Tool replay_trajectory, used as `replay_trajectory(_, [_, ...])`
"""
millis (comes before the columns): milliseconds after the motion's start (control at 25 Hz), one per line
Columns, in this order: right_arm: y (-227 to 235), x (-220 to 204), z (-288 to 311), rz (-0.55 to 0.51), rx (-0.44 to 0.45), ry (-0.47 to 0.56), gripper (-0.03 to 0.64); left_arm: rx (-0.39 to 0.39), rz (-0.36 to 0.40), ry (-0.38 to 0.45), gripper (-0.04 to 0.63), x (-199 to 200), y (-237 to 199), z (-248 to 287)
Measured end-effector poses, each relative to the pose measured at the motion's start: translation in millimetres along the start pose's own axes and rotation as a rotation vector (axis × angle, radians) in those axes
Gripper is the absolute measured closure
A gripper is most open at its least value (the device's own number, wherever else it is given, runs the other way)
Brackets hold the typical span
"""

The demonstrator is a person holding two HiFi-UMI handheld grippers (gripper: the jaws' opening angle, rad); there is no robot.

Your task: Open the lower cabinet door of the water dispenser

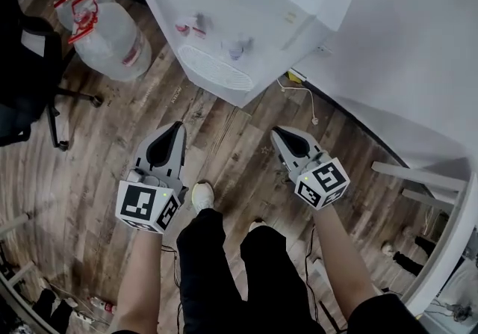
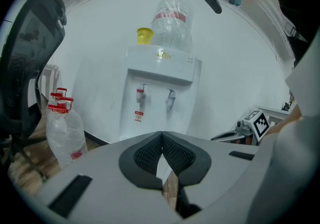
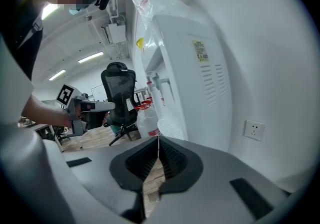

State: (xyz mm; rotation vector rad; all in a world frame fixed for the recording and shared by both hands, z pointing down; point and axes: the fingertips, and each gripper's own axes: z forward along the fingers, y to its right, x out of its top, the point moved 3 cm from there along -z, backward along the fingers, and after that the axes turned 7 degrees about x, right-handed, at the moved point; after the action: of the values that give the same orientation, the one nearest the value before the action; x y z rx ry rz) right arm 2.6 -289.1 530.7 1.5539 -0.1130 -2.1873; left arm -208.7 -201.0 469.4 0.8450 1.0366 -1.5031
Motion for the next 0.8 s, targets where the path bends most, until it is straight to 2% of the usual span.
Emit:
replay_trajectory(520, [71, -84, 63, -0.108, -0.033, 0.087, 0.592, -0.046, 0.078, 0.06, 0.581, -111, -14, 68])
replay_trajectory(800, [95, -119, 87, -0.147, -0.033, 0.126, 0.591, -0.052, 0.118, 0.088, 0.581, -154, -20, 93])
